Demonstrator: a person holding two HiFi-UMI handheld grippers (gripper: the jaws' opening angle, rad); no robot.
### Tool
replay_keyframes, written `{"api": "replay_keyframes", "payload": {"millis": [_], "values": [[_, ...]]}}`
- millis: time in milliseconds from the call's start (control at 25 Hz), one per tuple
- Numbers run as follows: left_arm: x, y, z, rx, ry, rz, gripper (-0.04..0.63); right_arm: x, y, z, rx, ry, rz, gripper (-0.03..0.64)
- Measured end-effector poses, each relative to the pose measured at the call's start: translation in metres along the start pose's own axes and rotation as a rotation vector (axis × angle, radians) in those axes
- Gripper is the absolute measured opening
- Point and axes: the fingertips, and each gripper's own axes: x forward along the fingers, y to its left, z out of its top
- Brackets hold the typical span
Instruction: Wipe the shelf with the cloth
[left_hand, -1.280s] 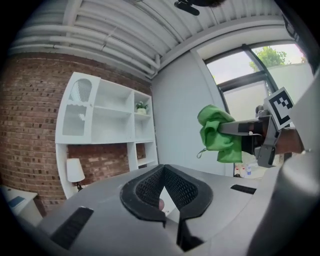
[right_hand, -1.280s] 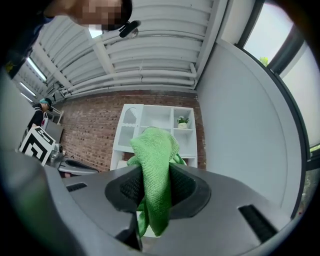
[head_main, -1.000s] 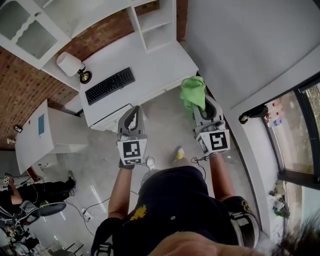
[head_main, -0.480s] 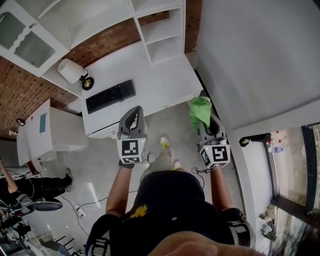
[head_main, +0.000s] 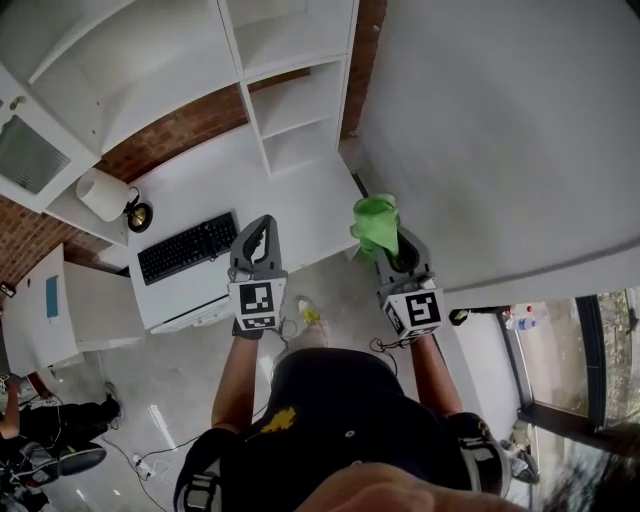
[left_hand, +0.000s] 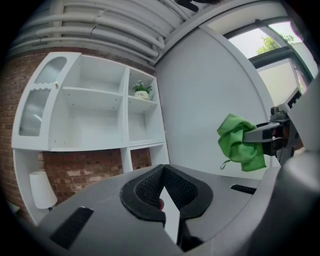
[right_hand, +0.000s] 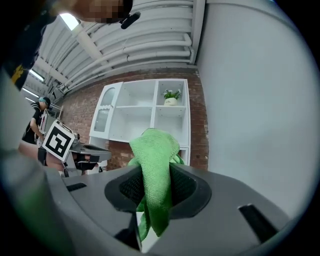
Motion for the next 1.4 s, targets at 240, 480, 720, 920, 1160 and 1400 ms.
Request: {"api": "replay_keyframes", "payload": {"millis": [240, 480, 720, 920, 1160, 1400], "values": [[0.076, 0.014, 0.012, 0.119, -0.035, -0.039, 0.018, 0.100, -0.016, 0.034, -0.091, -0.011, 0.019, 0.107], [0.127, 0.060, 0.025, -0.014, -0.092, -0.039, 0.018, 0.189, -0.023, 0.070, -0.218, -0.090, 0.036, 0.109], [0.146, 0.099, 0.006, -0.062, -0.045, 0.074, 0.018, 0.266, -0.044, 0.103, -0.247, -0.206, 0.133, 0.109], [0.170, 0.128, 0.026, -0.072, -0.051, 0.147, 0.018, 0.337, -0.057, 0.160, -0.303, -0.345, 0.234, 0.109], [0.209, 0.136, 0.065, -0.123, -0.107, 0.169, 0.018, 0.416, -0.054, 0.212, -0.483, -0.443, 0.375, 0.109], [0.229, 0.136, 0.096, -0.112, -0.153, 0.199, 0.018, 0.508, -0.046, 0.227, -0.563, -0.379, 0.469, 0.109]]}}
